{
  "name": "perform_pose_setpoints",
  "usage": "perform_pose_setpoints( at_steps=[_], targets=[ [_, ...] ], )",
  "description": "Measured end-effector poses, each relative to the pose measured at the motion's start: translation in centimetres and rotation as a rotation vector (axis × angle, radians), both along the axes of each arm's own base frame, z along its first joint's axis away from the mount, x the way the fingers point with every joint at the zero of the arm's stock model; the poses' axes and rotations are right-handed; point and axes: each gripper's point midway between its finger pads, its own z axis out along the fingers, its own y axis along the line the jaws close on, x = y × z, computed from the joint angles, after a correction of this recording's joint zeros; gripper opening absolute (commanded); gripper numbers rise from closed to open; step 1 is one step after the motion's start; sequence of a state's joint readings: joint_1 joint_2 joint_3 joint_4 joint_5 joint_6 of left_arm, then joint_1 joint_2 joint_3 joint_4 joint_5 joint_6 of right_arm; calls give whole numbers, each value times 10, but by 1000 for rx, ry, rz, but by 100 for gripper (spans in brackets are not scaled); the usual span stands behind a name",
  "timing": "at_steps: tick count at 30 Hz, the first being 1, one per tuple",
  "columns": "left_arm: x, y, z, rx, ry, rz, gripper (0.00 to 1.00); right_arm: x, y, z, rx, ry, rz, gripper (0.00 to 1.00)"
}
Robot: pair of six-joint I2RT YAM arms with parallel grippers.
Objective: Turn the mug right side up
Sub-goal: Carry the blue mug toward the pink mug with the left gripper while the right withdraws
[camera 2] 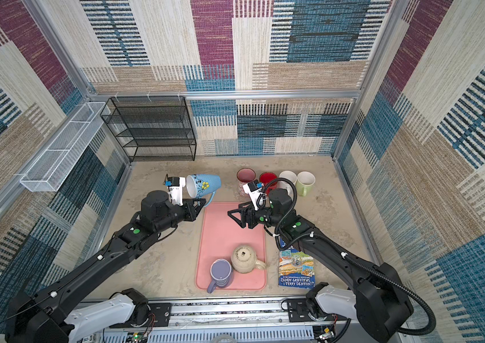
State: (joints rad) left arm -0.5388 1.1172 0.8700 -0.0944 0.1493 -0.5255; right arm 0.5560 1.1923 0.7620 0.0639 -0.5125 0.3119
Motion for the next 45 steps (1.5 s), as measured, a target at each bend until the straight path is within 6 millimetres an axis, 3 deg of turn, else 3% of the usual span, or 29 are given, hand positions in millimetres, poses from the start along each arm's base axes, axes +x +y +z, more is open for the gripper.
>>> perform_pose_setpoints(
  at_steps=[9, 19, 29, 45],
  targets=[
    [33, -5, -24, 333, 181, -47, 0, 8, -23, -18, -103, 13, -130, 73],
    [75, -11, -50, 580, 287, -78, 0, 9, -33, -27, -154, 15, -174, 73],
    [113, -21, -77, 691, 324, -84, 0, 10, -36, -37, -175, 30, -189, 73],
    [145, -35, -121, 783, 366, -129, 0, 12, -36, -49, -202, 54, -193, 73]
  ],
)
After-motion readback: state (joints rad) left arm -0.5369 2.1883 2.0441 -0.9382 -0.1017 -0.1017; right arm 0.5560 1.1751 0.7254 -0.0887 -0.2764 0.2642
